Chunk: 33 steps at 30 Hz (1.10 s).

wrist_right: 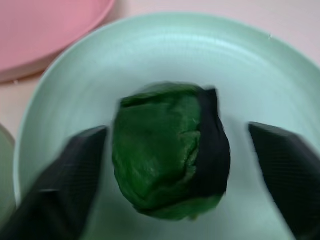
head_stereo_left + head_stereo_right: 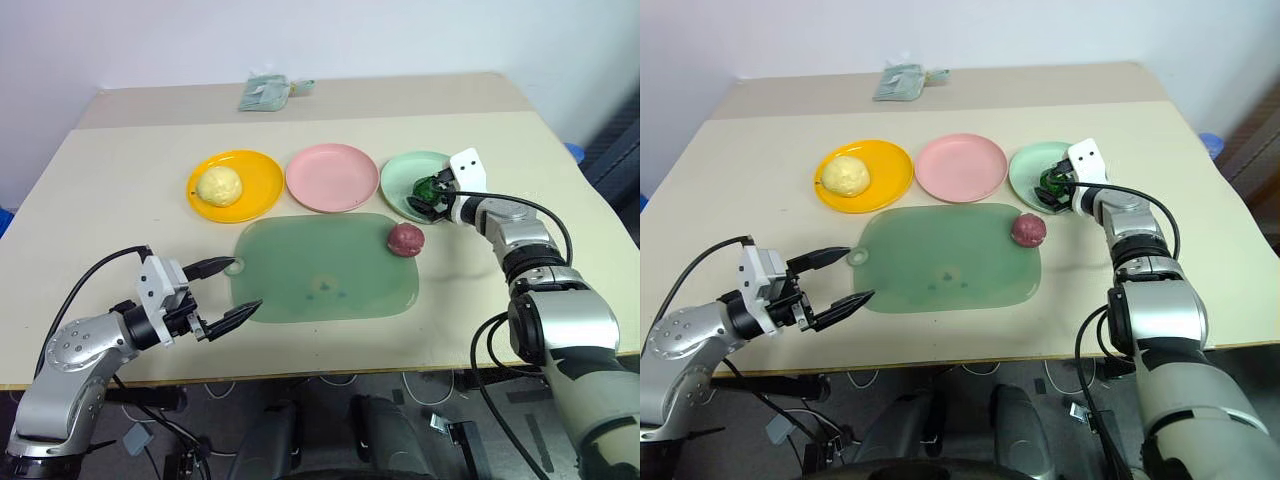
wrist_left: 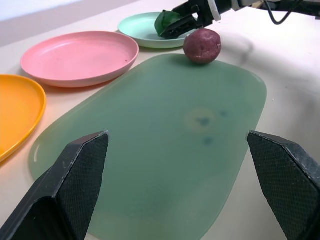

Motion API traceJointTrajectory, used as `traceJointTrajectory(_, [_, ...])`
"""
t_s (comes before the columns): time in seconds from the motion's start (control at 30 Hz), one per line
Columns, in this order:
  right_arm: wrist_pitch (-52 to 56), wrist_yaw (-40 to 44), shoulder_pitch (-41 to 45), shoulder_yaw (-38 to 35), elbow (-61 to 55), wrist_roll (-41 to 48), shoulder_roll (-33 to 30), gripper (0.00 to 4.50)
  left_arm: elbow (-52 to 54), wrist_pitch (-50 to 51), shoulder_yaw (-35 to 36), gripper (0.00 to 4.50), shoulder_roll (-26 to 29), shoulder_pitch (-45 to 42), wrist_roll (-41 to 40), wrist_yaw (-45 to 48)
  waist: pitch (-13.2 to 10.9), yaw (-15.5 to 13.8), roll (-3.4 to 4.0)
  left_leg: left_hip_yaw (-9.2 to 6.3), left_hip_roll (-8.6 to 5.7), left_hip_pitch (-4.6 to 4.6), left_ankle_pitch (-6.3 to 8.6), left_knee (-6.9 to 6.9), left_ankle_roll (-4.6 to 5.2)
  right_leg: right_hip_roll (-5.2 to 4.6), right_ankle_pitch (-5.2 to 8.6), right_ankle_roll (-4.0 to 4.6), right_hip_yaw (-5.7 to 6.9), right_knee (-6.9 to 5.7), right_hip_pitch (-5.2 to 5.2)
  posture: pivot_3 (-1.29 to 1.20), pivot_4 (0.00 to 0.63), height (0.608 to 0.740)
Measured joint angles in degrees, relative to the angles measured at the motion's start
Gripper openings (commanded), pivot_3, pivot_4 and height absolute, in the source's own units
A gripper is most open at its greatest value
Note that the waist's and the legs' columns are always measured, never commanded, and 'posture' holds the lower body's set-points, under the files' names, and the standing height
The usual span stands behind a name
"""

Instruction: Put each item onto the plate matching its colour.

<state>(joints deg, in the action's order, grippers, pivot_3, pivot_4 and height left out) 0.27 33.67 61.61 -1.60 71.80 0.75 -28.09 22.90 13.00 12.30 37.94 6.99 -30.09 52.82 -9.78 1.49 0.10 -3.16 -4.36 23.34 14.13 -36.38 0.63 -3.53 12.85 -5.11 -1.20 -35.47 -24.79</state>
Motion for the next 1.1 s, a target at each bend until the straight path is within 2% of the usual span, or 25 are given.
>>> traceJointTrajectory(0.17, [-1.1,-0.6,1.0,-2.1,-0.2,0.7,-0.2,4.48,-0.2,-0.7,0.3,4.50,0.0,1.7,0.1,0.7,0.0,-0.3,0.00,0.00,0.00,0.00,0.00,0.00,0.00,0.00,0.00,0.01,0.00,0.01,0.01,0.00,0.150,0.740])
traceJointTrajectory(0.27, [1.0,3.2,0.9,-4.4,-5.7,3.4,-0.5,4.48,-0.2,-0.9,0.3,4.50,0.1,1.8,0.0,1.0,0.0,-0.4,0.08,-0.01,0.00,-0.01,0.00,-0.01,0.00,0.00,-0.01,-0.01,0.00,0.00,0.01,0.00,0.150,0.740])
traceJointTrajectory(0.4, [10.8,7.8,-4.7,-7.0,-25.6,9.4,-2.6,4.48,-0.4,-0.9,-0.1,4.50,0.1,0.5,0.0,1.3,0.0,-1.0,0.06,-0.11,0.00,0.01,0.01,-0.01,0.01,-0.01,-0.02,-0.02,0.08,0.02,0.05,0.00,0.150,0.740])
traceJointTrajectory(0.6, [29.6,11.2,-23.5,-7.7,-57.4,16.9,-6.4,4.48,-1.8,-0.7,-2.0,4.50,0.1,-4.1,0.0,2.2,0.0,-1.1,0.08,-0.14,0.00,0.02,0.01,-0.08,0.02,-0.02,-0.02,-0.02,0.11,0.00,0.07,0.00,0.150,0.740])
traceJointTrajectory(0.7, [34.3,12.2,-31.8,-7.5,-67.1,18.7,-7.9,4.48,-3.0,-0.3,-2.9,4.50,0.1,-5.9,0.0,2.4,0.0,-0.7,0.10,-0.10,0.01,0.01,0.01,-0.14,0.02,-0.02,-0.02,-0.01,0.05,-0.06,0.07,0.00,0.150,0.740])
traceJointTrajectory(0.9, [37.7,12.3,-35.9,-5.9,-73.3,20.3,-7.9,4.48,-4.4,0.3,-4.8,4.50,0.0,-9.2,0.0,3.3,0.0,-0.7,0.10,-0.10,0.04,0.01,0.02,-0.37,0.03,0.00,0.00,0.07,0.07,-0.16,0.11,0.00,0.150,0.740])
traceJointTrajectory(1.1, [34.0,12.7,-35.5,-0.8,-68.4,18.7,-5.2,4.48,-5.1,0.4,-4.9,4.50,0.0,-10.0,0.0,3.9,0.0,-0.9,0.08,-0.10,0.04,0.03,0.06,-0.52,0.10,0.00,0.01,0.08,0.10,-0.11,0.20,0.00,0.150,0.740])
